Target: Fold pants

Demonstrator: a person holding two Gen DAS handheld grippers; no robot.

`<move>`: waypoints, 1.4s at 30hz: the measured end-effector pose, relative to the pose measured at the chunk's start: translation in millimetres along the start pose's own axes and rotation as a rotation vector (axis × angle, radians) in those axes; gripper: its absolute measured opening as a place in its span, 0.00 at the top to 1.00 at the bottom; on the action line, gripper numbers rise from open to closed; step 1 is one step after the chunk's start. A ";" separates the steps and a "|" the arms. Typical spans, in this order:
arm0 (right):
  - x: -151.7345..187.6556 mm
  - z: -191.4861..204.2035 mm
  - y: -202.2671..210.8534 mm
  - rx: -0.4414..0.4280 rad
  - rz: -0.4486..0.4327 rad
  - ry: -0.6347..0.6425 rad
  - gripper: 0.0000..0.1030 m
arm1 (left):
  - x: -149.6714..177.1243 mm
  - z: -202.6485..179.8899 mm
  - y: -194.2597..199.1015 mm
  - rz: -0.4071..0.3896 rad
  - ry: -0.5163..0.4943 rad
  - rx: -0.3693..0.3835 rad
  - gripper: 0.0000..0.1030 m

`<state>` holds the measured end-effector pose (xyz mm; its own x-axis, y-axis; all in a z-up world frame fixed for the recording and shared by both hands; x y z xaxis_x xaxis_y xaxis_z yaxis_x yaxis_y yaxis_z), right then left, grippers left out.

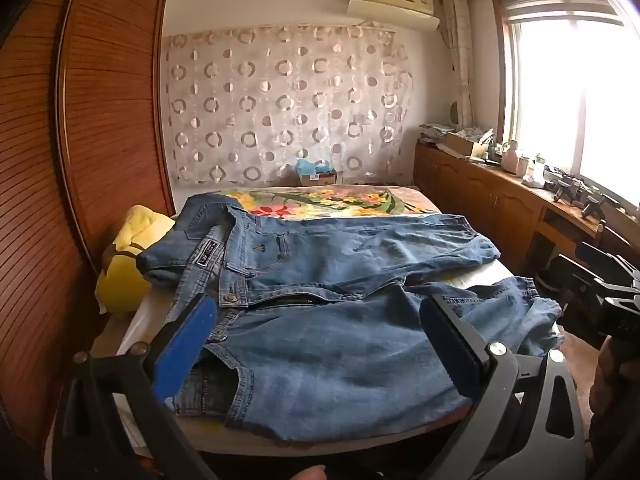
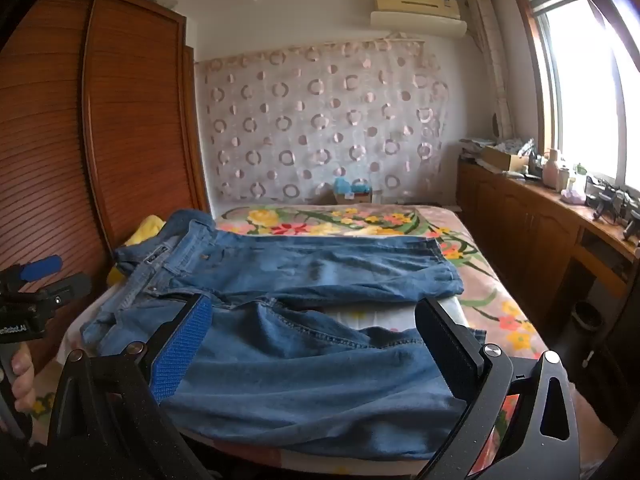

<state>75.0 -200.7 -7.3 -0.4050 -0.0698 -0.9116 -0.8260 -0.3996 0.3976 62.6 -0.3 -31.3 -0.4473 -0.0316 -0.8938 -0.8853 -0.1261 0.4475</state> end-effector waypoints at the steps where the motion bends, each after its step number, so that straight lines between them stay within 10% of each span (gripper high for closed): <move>1: 0.0 -0.1 0.0 0.000 0.000 -0.002 0.00 | 0.1 0.1 -0.1 0.001 0.001 -0.001 0.00; 42: -1.0 1.0 1.2 0.003 -0.017 -0.007 0.00 | 3.2 -0.6 -1.3 0.003 -0.002 -0.001 0.00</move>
Point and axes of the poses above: each gripper's, at about its wrist camera, not at the fingertips, and y roughly against the way its jaws point, z to its left, x to its underside, the point moved 7 cm from there along -y, roughly the way its jaws point, and after that the axes turned 7 degrees about -x, right-handed, at the moved point
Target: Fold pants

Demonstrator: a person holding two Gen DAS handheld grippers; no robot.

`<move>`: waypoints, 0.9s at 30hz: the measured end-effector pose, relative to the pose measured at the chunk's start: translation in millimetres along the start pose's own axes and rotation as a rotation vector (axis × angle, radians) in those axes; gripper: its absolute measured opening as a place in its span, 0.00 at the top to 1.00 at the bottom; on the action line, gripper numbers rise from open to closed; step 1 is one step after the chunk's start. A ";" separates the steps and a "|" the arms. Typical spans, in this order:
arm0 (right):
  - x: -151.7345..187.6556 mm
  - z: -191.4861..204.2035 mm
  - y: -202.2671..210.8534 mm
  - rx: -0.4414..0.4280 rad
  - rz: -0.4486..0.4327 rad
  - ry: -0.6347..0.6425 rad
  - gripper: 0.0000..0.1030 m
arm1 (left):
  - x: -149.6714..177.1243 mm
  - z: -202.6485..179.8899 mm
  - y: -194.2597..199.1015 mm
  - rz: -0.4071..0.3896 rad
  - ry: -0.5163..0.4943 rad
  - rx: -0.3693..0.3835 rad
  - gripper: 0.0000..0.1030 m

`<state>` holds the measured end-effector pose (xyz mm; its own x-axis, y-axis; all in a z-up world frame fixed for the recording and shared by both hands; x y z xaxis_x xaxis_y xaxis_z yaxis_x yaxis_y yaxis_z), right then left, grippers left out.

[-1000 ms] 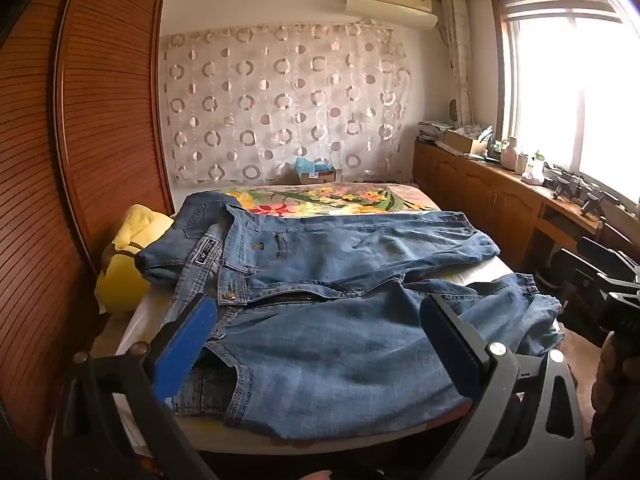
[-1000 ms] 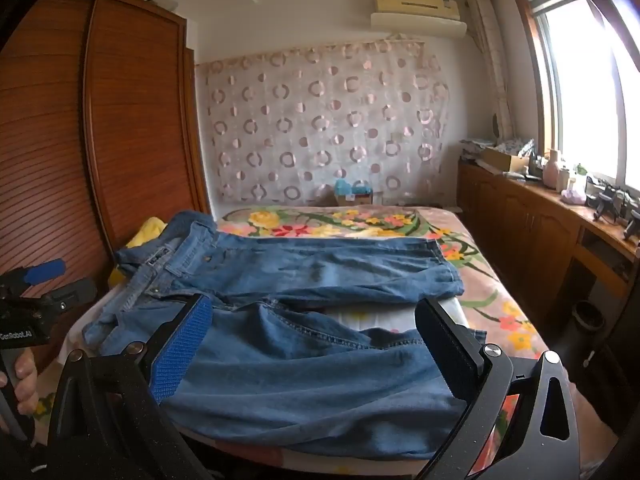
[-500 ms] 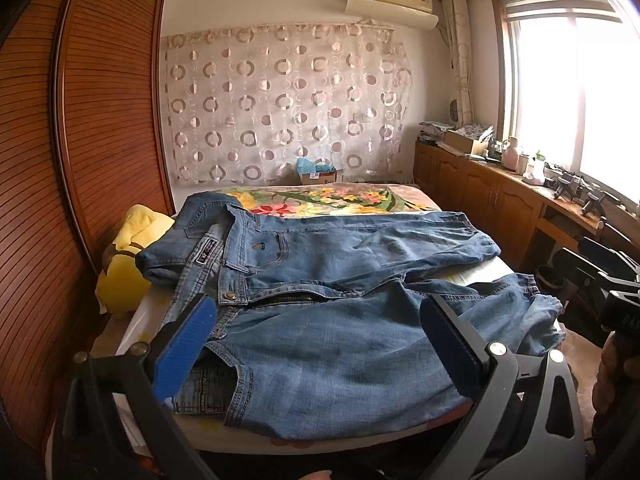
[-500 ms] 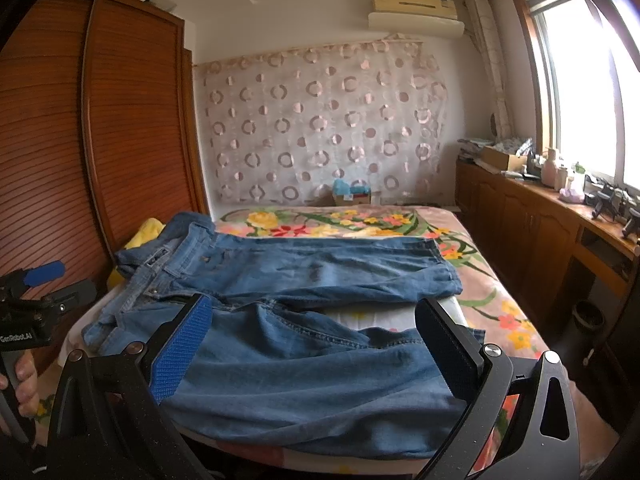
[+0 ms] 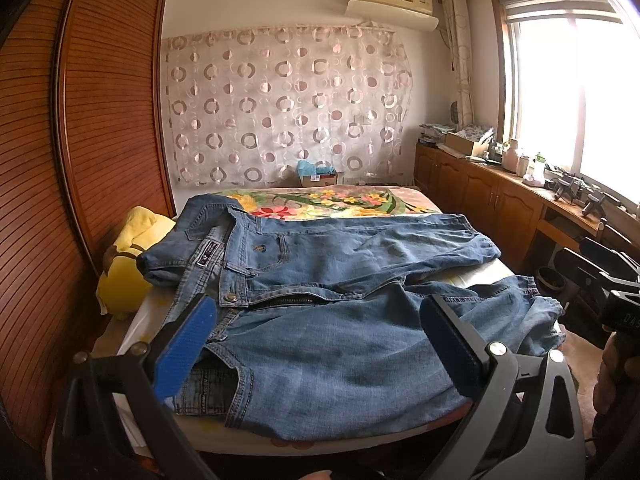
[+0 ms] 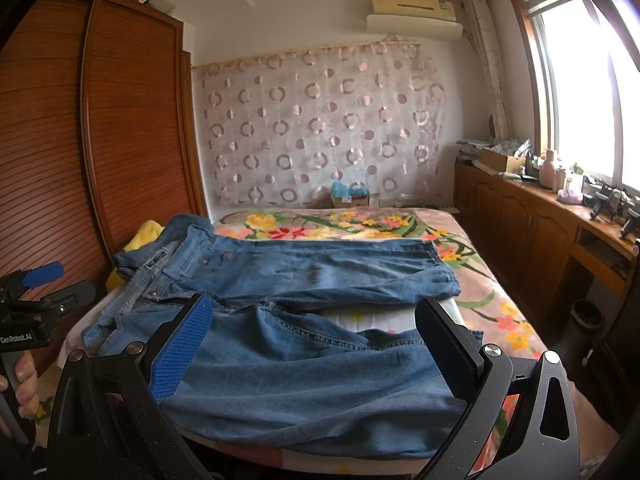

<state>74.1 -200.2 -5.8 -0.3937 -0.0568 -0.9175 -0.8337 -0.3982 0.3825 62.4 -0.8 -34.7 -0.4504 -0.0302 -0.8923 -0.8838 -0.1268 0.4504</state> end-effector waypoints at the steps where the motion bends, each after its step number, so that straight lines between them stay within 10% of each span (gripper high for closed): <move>1: -3.0 -0.7 2.4 -0.001 -0.001 0.000 0.00 | 0.0 0.0 0.1 0.000 0.000 0.000 0.00; 27: -5.4 -1.9 4.8 0.000 -0.009 0.001 0.00 | 0.9 0.1 0.4 -0.003 0.000 0.000 0.00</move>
Point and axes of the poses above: each gripper's, at about its wrist camera, not at the fingertips, and y roughly against the way its jaws point, z to its left, x to its underside, the point moved 7 cm from there along -y, roughly the way its jaws point, and after that the axes turned 7 degrees about -x, right-handed, at the moved point
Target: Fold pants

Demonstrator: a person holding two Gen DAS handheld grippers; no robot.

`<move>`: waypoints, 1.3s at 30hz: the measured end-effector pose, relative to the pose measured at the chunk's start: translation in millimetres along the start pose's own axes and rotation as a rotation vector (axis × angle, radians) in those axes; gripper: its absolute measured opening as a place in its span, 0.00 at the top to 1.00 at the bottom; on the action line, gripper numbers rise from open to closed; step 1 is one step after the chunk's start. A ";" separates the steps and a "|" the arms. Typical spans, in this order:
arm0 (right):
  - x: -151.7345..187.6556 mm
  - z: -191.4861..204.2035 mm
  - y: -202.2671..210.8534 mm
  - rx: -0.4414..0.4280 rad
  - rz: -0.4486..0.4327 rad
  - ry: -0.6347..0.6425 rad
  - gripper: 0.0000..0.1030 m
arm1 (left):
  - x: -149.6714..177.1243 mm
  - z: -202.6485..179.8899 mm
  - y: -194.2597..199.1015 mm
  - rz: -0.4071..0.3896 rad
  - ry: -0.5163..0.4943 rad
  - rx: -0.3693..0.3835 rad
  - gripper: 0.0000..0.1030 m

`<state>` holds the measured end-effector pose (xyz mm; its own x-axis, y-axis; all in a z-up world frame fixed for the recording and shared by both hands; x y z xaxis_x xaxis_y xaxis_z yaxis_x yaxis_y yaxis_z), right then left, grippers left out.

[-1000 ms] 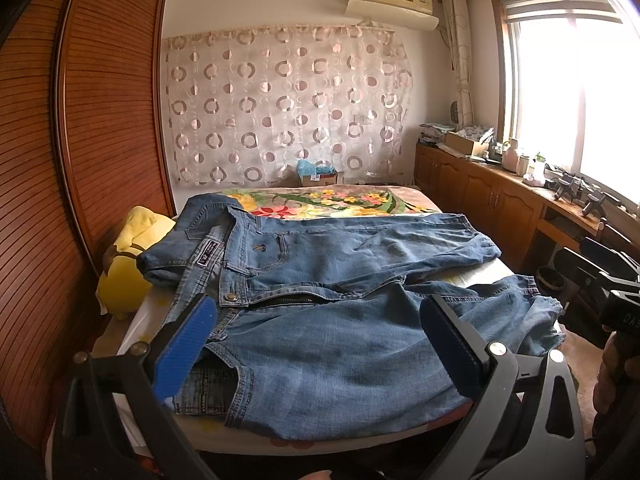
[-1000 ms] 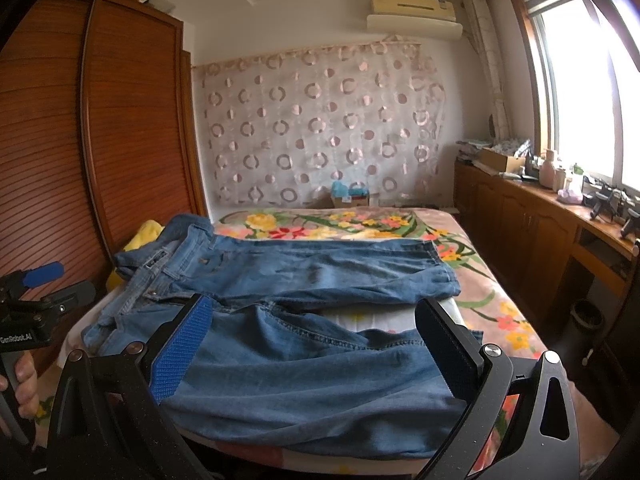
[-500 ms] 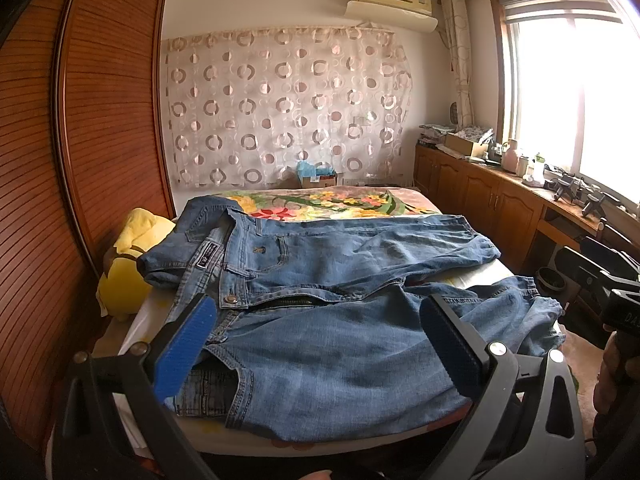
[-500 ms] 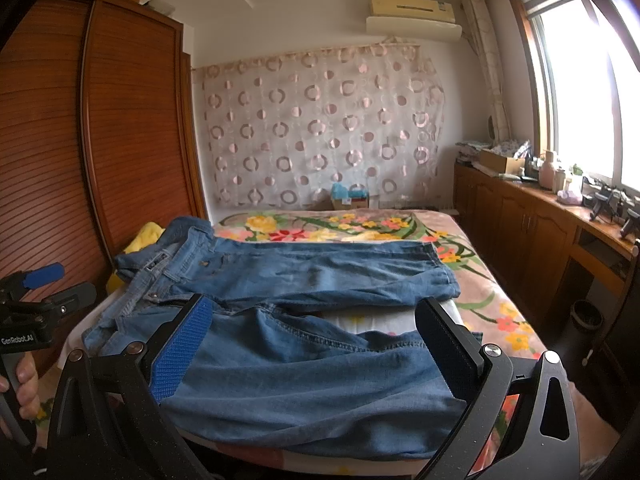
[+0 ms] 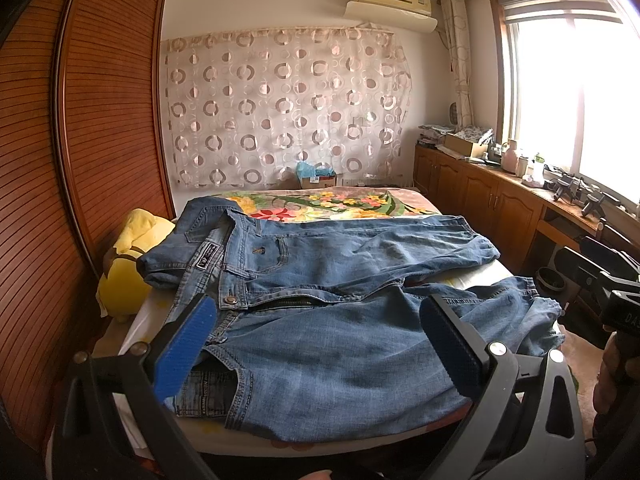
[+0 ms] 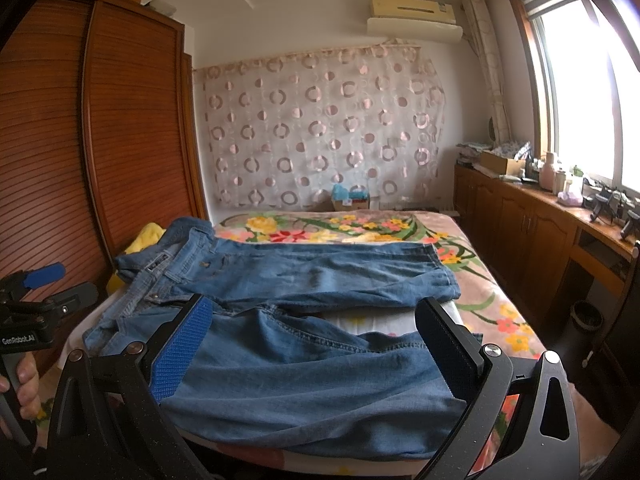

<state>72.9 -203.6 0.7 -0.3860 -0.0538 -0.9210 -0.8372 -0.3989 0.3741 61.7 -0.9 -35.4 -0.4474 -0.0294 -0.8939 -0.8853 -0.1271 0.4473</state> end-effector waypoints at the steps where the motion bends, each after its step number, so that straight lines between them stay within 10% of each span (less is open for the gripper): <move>1: -0.4 -0.3 0.0 0.000 0.001 -0.001 0.00 | -0.4 0.1 0.4 -0.001 0.000 0.000 0.00; 39: 23.4 -34.2 -16.5 0.041 0.074 -0.019 0.00 | 26.7 18.2 -37.0 0.102 0.007 -0.009 0.00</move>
Point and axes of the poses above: each gripper's, at about its wrist camera, not at the fingertips, and y roughly against the way its jaws point, z to its left, x to its underside, the point moved 7 cm from there along -y, roughly the way its jaws point, and after that the axes turned 7 degrees about -x, right-handed, at the moved point
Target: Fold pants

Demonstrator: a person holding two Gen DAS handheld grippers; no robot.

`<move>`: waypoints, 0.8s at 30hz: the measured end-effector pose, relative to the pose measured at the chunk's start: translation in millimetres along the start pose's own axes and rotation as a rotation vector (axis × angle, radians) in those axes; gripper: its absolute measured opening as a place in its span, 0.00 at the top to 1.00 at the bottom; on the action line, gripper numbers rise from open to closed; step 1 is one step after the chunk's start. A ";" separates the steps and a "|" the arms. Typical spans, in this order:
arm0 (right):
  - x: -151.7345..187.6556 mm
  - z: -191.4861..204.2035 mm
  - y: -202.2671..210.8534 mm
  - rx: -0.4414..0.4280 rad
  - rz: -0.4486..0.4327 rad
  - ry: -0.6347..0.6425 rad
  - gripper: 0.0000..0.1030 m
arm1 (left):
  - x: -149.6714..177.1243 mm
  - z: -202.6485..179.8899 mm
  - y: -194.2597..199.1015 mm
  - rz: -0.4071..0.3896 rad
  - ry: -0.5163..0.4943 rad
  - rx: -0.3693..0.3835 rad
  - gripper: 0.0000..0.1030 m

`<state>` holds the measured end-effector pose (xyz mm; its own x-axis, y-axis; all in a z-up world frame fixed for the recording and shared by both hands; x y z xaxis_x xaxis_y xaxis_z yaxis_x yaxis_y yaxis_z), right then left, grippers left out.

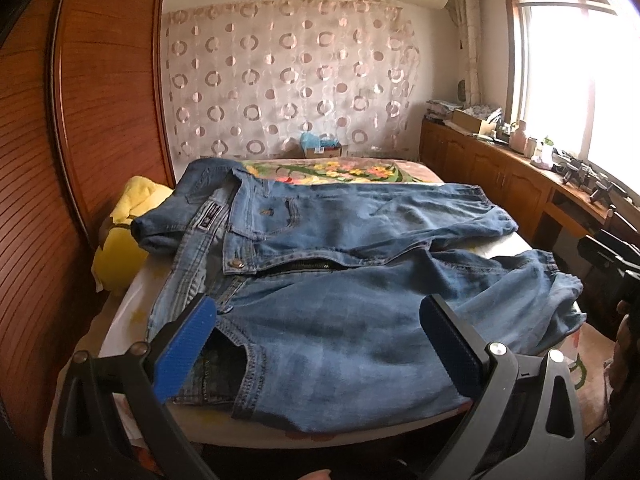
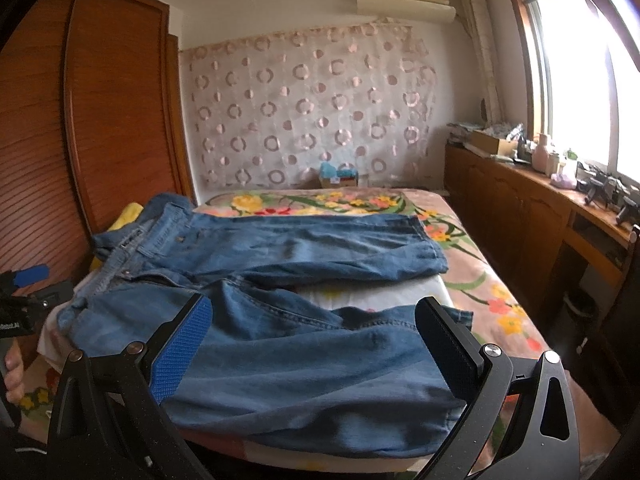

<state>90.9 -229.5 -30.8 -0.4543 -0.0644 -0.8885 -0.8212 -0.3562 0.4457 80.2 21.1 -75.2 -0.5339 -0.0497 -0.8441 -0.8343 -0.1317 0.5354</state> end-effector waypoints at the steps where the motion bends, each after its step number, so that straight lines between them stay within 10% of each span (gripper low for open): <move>1: 0.9 -2.4 0.1 0.003 0.003 -0.002 0.00 | 1.2 2.4 -2.7 0.006 0.003 0.000 0.00; 24: 48.3 -57.7 -28.6 0.079 0.146 -0.020 0.00 | 38.3 110.0 -47.5 0.129 0.066 -0.110 0.00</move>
<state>112.3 -276.3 -92.7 -0.5769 -0.0912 -0.8117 -0.7704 -0.2696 0.5778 84.2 134.4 -129.8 -0.6219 -0.1376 -0.7709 -0.7375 -0.2279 0.6357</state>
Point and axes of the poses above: each gripper's, at about its wrist camera, not at the fingertips, and y roughly against the way its jaws point, z to its left, x to its underside, the point moved 7 cm from there along -y, roughly the way its jaws point, and after that the axes turned 7 degrees about -x, right-handed, at the moved point
